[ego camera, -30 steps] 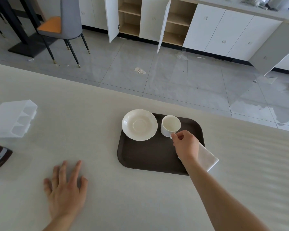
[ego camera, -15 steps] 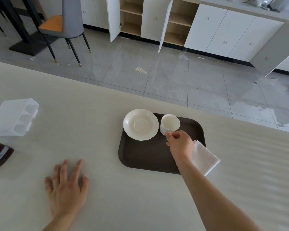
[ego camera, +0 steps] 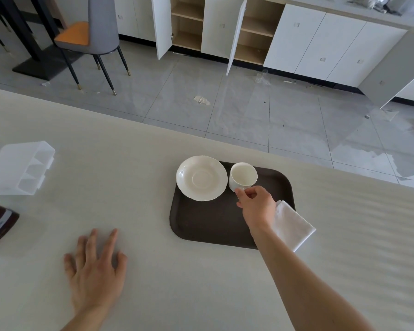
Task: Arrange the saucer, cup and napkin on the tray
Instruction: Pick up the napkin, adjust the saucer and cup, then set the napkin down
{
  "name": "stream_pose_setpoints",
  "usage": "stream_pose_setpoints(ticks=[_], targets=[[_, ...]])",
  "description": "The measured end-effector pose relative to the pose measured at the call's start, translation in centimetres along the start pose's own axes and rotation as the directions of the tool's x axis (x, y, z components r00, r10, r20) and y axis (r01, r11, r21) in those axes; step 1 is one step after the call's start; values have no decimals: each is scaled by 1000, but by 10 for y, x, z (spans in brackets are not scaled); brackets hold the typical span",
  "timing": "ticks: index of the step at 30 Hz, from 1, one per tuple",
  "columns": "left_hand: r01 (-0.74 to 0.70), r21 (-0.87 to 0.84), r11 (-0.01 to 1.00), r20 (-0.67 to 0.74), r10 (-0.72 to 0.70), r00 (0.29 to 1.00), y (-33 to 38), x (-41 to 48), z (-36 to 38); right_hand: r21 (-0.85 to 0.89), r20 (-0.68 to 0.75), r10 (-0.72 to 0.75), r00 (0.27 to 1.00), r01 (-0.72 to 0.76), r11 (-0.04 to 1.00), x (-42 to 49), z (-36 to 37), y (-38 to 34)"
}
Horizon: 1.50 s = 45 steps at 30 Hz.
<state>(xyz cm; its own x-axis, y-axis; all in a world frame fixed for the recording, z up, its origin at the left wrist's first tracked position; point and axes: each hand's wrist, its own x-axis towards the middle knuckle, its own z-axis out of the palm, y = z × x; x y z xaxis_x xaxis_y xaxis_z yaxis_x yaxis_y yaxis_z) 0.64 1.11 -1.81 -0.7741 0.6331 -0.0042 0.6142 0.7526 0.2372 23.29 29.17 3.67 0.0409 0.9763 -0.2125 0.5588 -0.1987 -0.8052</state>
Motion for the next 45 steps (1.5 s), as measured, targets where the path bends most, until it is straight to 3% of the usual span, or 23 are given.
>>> stream_pose_setpoints(ticks=[31, 45], targets=[[-12, 2, 1000, -8, 12, 1000, -4, 1, 6, 20, 1, 1, 1000, -1, 1000, 1, 2, -2], [-23, 6, 1000, -19, 23, 1000, -7, 2, 10, -38, -109, -7, 994, 3, 999, -3, 0, 2]])
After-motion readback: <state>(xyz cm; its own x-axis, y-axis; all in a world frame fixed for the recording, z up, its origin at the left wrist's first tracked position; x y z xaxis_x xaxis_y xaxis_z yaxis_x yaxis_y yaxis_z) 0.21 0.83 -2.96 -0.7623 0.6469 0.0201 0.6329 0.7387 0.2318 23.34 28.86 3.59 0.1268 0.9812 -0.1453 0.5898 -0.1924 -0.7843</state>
